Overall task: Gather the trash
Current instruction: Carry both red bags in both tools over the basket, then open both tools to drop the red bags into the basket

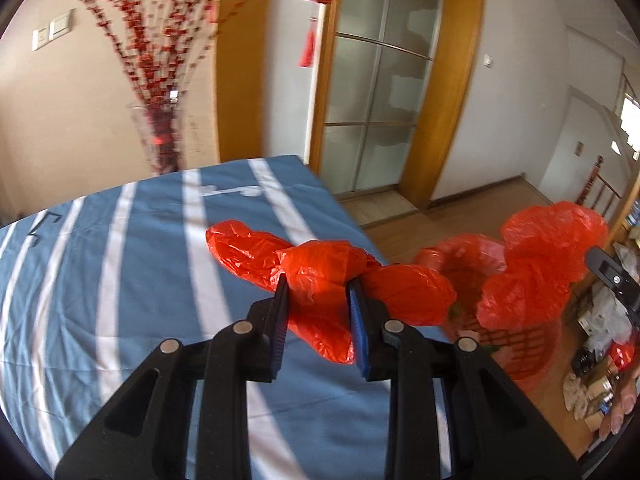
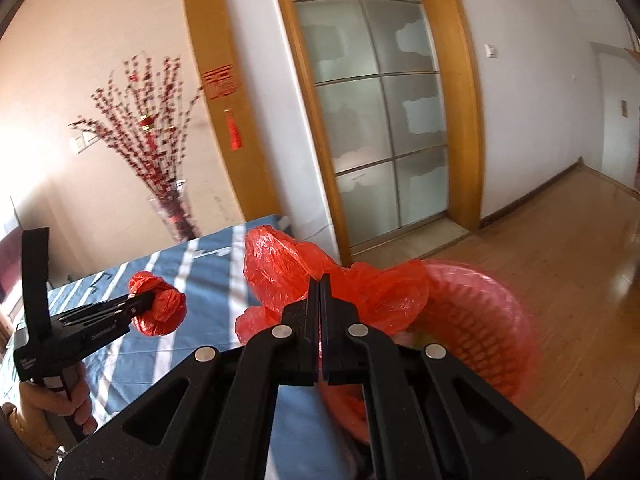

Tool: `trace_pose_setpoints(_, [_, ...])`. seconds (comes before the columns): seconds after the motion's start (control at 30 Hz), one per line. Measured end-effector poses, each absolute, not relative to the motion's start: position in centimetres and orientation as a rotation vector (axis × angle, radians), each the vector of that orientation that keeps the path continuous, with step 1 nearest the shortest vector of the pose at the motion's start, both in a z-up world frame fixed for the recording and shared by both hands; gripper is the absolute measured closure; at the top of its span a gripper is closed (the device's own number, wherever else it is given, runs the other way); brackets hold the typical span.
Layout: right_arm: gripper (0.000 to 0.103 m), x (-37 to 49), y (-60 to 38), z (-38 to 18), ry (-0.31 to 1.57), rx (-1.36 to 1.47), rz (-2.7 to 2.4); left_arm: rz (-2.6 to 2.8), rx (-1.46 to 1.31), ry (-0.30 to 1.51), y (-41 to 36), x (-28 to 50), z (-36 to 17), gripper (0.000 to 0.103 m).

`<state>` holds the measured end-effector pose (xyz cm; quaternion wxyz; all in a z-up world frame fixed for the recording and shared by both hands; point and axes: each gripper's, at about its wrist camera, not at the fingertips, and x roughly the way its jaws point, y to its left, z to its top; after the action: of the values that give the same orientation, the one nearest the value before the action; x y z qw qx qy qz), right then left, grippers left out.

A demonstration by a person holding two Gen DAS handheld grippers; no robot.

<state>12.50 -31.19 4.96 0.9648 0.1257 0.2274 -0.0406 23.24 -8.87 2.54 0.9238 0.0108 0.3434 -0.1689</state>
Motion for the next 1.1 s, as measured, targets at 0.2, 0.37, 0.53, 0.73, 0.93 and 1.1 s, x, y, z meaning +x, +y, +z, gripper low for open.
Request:
trace_pose_setpoints(0.2, [0.102,11.6,-33.8,4.3,0.455,0.279,-0.142,-0.433,0.03,0.713,-12.9,22.6,2.1,0.075])
trace_pose_setpoints(0.37, [0.102,11.5,-35.5,4.1,0.451,0.299,-0.173,-0.509,0.041,0.725,-16.3,22.2,1.6,0.075])
trace_pose_setpoints(0.53, [0.102,11.6,-36.9,3.7,0.45,0.319,-0.196,-0.572,0.05,0.742,-19.2,21.7,0.9,0.075])
trace_pose_setpoints(0.73, [0.102,11.8,-38.4,3.4,0.447,0.345,-0.211,-0.627,0.059,0.762,-22.1,21.4,0.0,0.075])
trace_pose_setpoints(0.93, [0.102,12.5,-39.3,3.0,0.457,0.355,-0.219,-0.659,0.07,0.78,-24.2,21.5,-0.9,0.07])
trace_pose_setpoints(1.1, [0.087,12.2,-40.0,2.3,0.481,0.366,-0.216,-0.631,0.079,0.802,-24.4,21.8,-2.1,0.054])
